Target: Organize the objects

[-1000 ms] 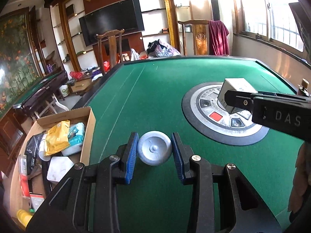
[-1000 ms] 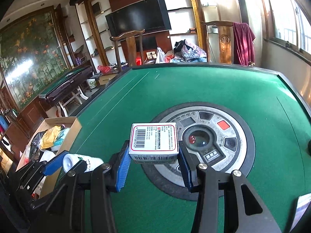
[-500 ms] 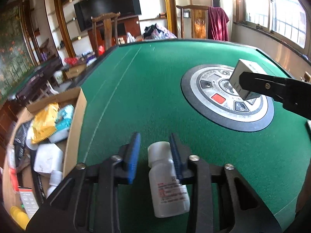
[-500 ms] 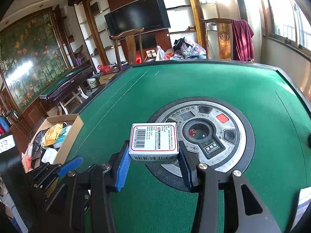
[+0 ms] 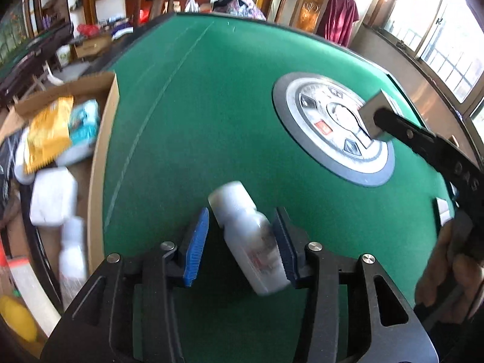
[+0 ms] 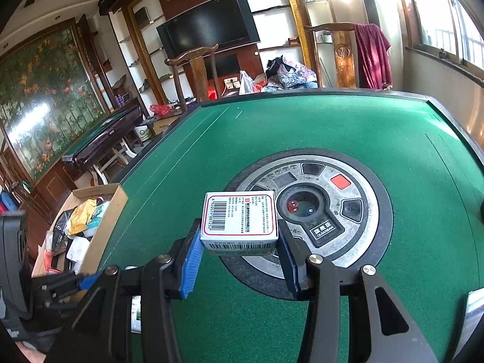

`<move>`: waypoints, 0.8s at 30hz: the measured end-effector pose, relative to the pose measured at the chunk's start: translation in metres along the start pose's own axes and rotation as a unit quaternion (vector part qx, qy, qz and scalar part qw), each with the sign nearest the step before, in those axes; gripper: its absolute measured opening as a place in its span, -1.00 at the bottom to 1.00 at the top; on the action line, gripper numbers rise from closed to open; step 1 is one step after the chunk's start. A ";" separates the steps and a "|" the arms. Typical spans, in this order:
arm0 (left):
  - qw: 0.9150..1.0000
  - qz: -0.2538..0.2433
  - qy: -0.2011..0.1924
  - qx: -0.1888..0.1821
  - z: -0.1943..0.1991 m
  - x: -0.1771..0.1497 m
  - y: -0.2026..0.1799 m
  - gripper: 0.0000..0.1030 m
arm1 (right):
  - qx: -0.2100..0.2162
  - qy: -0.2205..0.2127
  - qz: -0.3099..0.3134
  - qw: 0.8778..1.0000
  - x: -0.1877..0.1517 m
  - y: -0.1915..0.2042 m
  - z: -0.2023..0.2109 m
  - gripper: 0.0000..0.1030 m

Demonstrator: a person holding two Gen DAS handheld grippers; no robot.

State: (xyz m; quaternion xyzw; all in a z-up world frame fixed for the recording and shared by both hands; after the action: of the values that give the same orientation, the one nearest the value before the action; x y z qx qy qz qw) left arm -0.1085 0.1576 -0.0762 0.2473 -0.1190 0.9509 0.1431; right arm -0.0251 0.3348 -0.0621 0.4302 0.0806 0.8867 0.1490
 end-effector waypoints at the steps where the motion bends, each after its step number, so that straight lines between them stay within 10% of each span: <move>1: 1.000 -0.002 -0.001 0.002 0.001 -0.003 -0.002 -0.13 | 0.000 0.000 -0.001 1.000 0.000 0.000 0.000 -0.10; 24: 0.995 -0.006 -0.097 0.016 0.061 -0.017 0.027 -0.34 | 0.025 0.000 0.033 0.999 -0.010 0.039 0.006 -0.10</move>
State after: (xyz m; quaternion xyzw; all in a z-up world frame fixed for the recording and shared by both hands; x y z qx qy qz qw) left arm -0.0767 0.1102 -0.0368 0.3416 -0.1158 0.9232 0.1325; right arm -0.0221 0.2949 -0.0557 0.4362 0.0889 0.8888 0.1087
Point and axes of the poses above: each gripper's, at about its wrist camera, not at the fingertips, and z roughly against the way its jaws point, y to its left, x to its top, the point moved 2 cm from there along -z, roughly the way its jaws point, and after that the axes turned 1 degree about x, right-handed, at the moved point
